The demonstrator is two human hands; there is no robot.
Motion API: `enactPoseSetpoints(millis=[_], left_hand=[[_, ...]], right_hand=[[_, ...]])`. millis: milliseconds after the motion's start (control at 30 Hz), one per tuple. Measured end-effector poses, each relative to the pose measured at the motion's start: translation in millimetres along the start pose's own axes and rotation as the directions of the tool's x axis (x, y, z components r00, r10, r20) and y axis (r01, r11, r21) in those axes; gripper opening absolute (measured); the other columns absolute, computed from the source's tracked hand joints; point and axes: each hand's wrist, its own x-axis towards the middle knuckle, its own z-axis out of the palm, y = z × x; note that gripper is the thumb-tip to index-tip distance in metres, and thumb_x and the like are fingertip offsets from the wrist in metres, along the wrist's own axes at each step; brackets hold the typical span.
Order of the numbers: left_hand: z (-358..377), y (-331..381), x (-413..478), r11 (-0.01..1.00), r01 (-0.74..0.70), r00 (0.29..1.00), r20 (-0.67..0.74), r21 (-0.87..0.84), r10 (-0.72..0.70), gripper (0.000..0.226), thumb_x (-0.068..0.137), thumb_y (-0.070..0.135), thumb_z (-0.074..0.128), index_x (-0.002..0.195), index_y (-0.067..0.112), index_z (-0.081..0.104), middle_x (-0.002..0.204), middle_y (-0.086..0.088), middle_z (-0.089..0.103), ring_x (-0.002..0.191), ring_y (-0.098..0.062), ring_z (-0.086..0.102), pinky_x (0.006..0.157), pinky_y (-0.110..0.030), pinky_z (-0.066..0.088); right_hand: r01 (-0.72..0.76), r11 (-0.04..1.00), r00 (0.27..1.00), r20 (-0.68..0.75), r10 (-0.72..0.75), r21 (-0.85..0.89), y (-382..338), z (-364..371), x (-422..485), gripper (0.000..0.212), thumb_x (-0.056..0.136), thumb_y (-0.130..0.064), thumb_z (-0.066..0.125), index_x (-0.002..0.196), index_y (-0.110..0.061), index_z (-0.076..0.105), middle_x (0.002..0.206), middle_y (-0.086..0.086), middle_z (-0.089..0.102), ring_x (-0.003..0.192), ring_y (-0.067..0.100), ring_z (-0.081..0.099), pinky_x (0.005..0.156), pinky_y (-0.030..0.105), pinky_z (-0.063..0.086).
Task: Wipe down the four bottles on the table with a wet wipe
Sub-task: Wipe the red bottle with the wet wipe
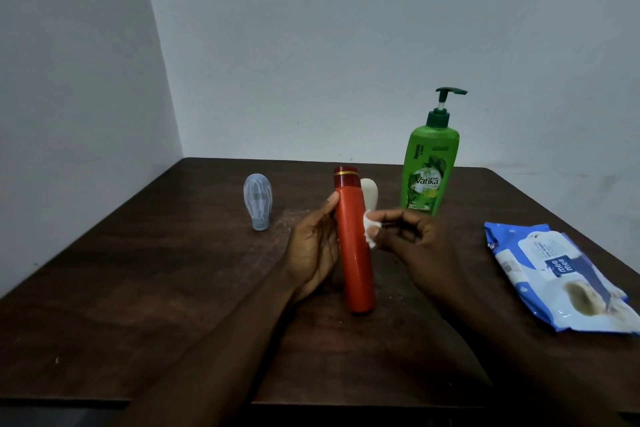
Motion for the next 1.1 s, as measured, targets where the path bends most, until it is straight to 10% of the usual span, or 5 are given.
enactPoseSetpoints(millis=[300,533,800,1100], left_hand=[[1,1,-5,0.994,-0.03,1.0,0.008,0.101,0.029,0.046,0.085,0.025,0.064,0.127,0.007,0.057,0.088,-0.004,0.07,0.079,-0.018,0.068,0.077,-0.034,0.056],[4,0,-6,0.998,0.0,1.0,0.01,0.055,0.0,0.047,0.084,0.022,0.067,0.127,0.013,0.052,0.088,-0.009,0.07,0.074,-0.026,0.067,0.07,-0.039,0.057],[4,1,-4,0.999,-0.051,0.998,-0.031,0.01,0.051,0.059,0.091,0.021,0.061,0.145,0.003,0.043,0.132,-0.029,0.051,0.112,-0.039,0.053,0.1,-0.051,0.041],[-4,-1,1,0.998,-0.037,0.999,-0.035,-0.052,0.035,0.044,0.103,0.046,0.038,0.118,0.027,0.075,0.119,-0.01,0.072,0.112,-0.022,0.068,0.099,-0.043,0.053]], right_hand=[[-0.321,0.946,0.939,0.146,0.311,0.05,7,-1,-58,0.016,0.083,-0.028,0.075,0.098,-0.035,0.075,0.098,0.001,0.079,0.091,0.018,0.076,0.082,0.039,0.058],[0.029,0.985,0.999,-0.011,-0.031,-0.169,-10,15,-65,0.019,0.082,-0.015,0.079,0.094,-0.029,0.077,0.101,-0.018,0.073,0.09,-0.002,0.071,0.072,0.01,0.054],[0.193,0.89,0.966,-0.08,-0.247,-0.414,-29,19,-10,0.017,0.086,-0.017,0.075,0.101,-0.025,0.075,0.104,-0.013,0.066,0.093,-0.002,0.065,0.077,0.015,0.056],[0.318,0.752,0.911,-0.033,-0.41,-0.578,-45,24,29,0.02,0.085,-0.015,0.076,0.104,-0.02,0.077,0.1,-0.005,0.071,0.085,-0.001,0.063,0.073,0.008,0.05]])
